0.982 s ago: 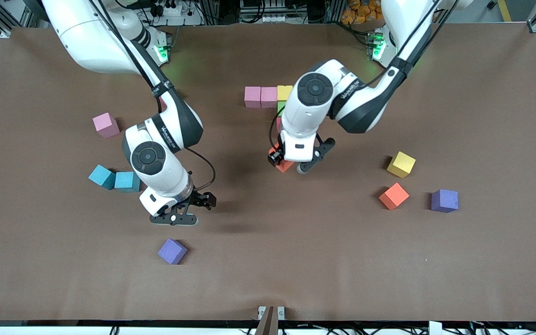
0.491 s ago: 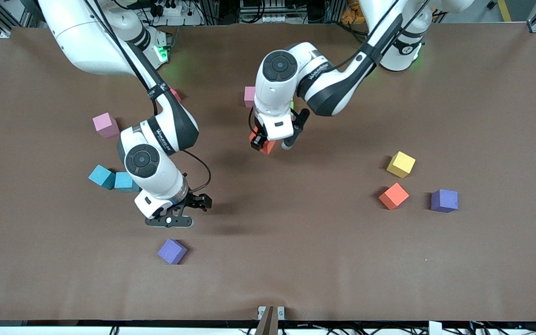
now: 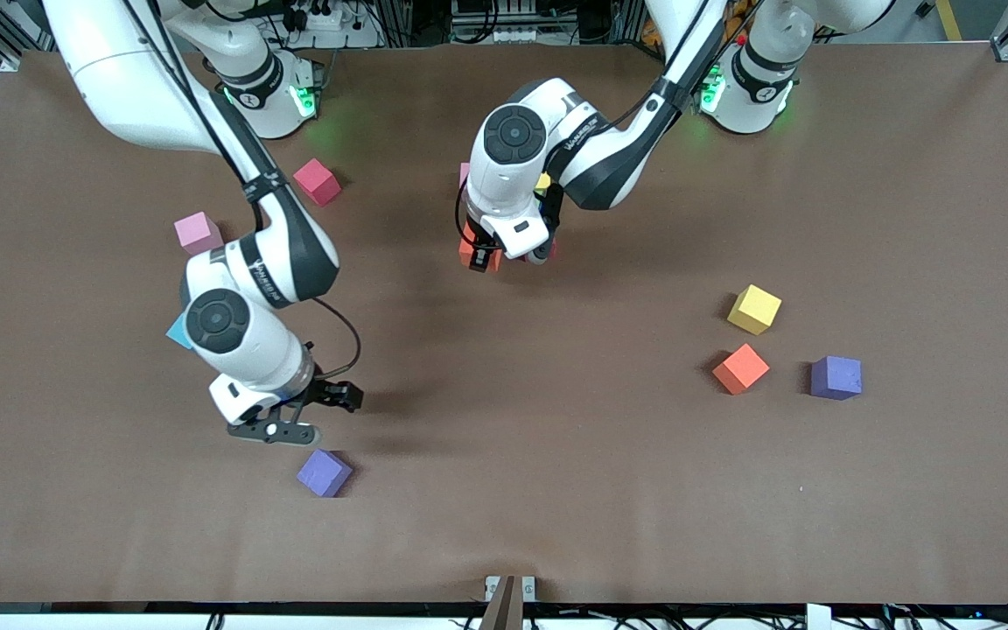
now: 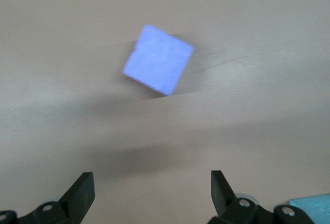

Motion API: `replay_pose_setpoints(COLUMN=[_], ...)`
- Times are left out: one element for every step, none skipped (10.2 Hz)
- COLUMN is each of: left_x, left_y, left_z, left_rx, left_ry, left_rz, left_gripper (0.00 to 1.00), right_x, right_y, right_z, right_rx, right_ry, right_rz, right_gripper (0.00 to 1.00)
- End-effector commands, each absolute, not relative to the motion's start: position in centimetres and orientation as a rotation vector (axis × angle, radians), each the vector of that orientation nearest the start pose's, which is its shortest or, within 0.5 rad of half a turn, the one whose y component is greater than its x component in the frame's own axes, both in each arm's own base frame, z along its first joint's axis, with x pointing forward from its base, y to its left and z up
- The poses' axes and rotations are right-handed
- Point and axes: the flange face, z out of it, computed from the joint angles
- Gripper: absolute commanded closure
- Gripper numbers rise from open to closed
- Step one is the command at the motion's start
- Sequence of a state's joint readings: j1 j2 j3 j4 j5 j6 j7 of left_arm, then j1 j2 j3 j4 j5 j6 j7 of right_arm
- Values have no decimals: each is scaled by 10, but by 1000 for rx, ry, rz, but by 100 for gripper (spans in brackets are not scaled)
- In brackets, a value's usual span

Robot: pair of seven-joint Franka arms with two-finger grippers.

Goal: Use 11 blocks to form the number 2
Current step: 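Carry the orange cube to the row while the right gripper reaches purple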

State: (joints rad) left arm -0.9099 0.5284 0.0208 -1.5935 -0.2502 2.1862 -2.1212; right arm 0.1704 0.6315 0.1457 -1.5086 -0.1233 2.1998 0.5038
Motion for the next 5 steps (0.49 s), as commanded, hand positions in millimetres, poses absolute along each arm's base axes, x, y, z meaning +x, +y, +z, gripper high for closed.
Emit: replay_pose_setpoints(left_x=[410, 399, 393, 384, 376], left_y=[-551, -550, -543, -542, -539], left_z=[312, 300, 292, 286, 275], left_rx=[-2454, -2451, -2427, -2420, -2407], left_ry=[-2126, -2151, -2165, -2166, -2184], left_rz=[308, 301, 294, 297, 299], left_gripper=[80, 80, 80, 80, 80], right_x=[697, 703, 708, 713, 718], right_y=[160, 144, 137, 135, 136], right_z=[303, 304, 304, 301, 296], right_rx=[-3104, -3100, -3096, -3092, -3083], right_ry=[326, 362, 382, 401, 433], right_rz=[-78, -84, -93, -95, -97], right_gripper=[0, 0, 0, 0, 0])
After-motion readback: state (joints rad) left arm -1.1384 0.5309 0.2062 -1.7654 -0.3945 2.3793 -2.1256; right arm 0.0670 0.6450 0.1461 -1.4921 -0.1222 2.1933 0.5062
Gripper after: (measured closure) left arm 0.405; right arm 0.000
